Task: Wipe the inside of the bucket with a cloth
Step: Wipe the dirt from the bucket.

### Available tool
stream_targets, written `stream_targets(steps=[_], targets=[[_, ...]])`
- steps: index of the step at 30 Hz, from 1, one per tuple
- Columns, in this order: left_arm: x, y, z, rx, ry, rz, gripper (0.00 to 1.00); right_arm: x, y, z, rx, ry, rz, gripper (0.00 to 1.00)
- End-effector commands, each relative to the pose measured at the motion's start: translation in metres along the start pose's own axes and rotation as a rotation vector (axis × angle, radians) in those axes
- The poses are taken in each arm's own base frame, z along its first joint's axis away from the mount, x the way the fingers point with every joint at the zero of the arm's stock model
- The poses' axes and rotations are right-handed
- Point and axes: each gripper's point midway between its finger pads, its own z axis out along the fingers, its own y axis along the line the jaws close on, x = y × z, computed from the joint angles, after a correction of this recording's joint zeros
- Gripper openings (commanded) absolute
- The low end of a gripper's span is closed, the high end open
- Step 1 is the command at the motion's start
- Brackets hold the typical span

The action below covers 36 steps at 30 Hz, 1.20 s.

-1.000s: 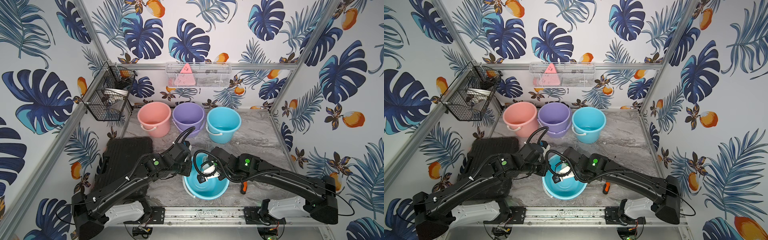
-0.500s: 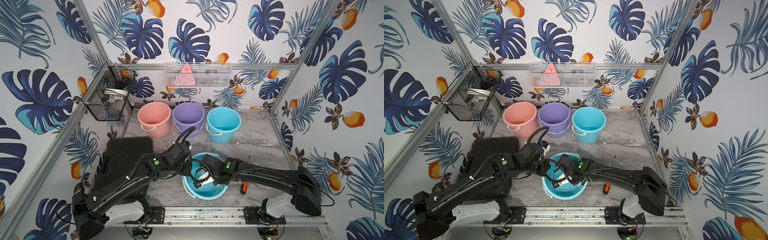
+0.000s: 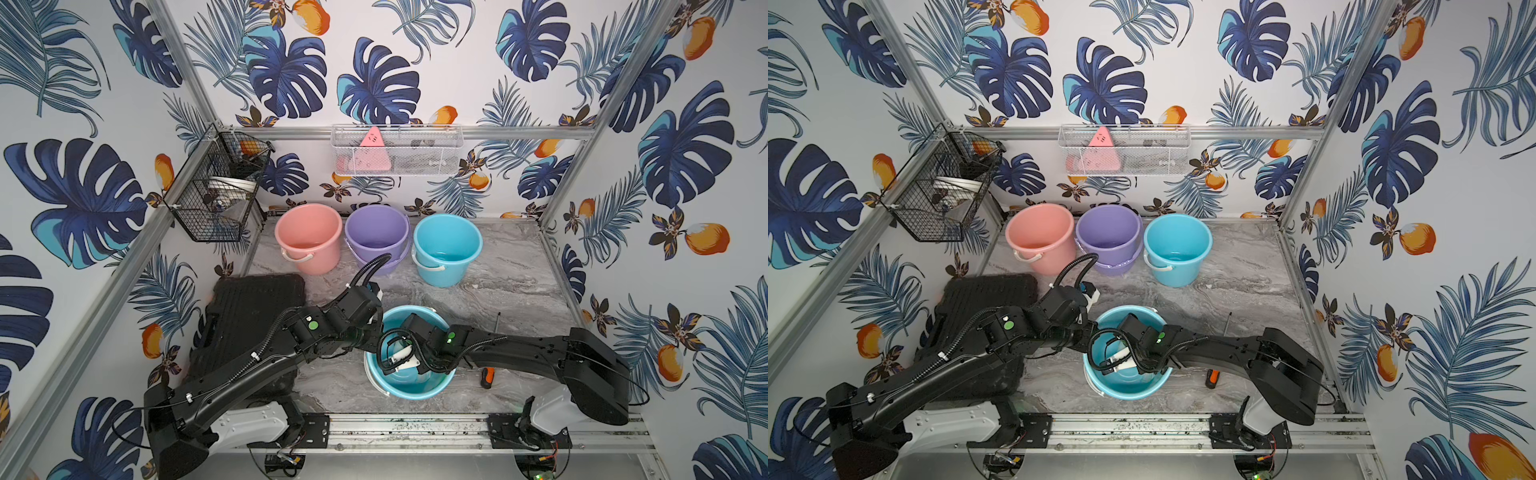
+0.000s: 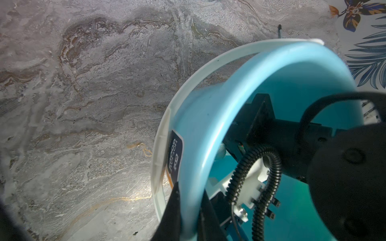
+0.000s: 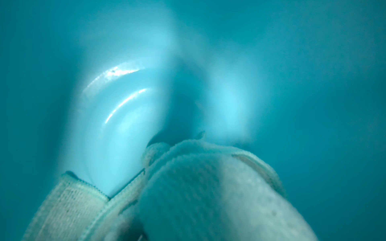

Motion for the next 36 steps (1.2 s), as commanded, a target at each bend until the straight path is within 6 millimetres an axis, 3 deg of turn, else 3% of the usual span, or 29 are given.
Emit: stream_targets(steps=[1, 10, 15, 19, 24, 29, 36], targets=[[-0.008, -0.009, -0.002, 0.037, -0.032, -0.005, 0.0, -0.006, -0.002, -0.019, -0.024, -0.037, 0.058, 0.0], [-0.008, -0.01, 0.001, 0.038, -0.034, -0.009, 0.0, 0.001, -0.004, -0.09, -0.097, -0.018, 0.172, 0.0], [-0.008, -0.008, 0.001, 0.032, -0.039, -0.01, 0.0, 0.001, -0.013, -0.127, -0.099, -0.02, 0.367, 0.0], [-0.008, -0.008, 0.001, 0.032, -0.041, -0.012, 0.0, 0.002, -0.015, -0.143, -0.122, 0.008, 0.567, 0.0], [-0.008, -0.007, 0.001, 0.027, -0.04, -0.013, 0.0, 0.013, -0.01, -0.148, -0.158, 0.145, 0.791, 0.0], [-0.009, -0.007, 0.0, 0.022, -0.043, -0.009, 0.0, 0.017, 0.001, -0.144, -0.222, 0.263, 0.91, 0.0], [-0.012, -0.009, 0.0, 0.03, -0.047, -0.012, 0.0, 0.005, 0.012, -0.117, -0.283, 0.266, 0.971, 0.0]])
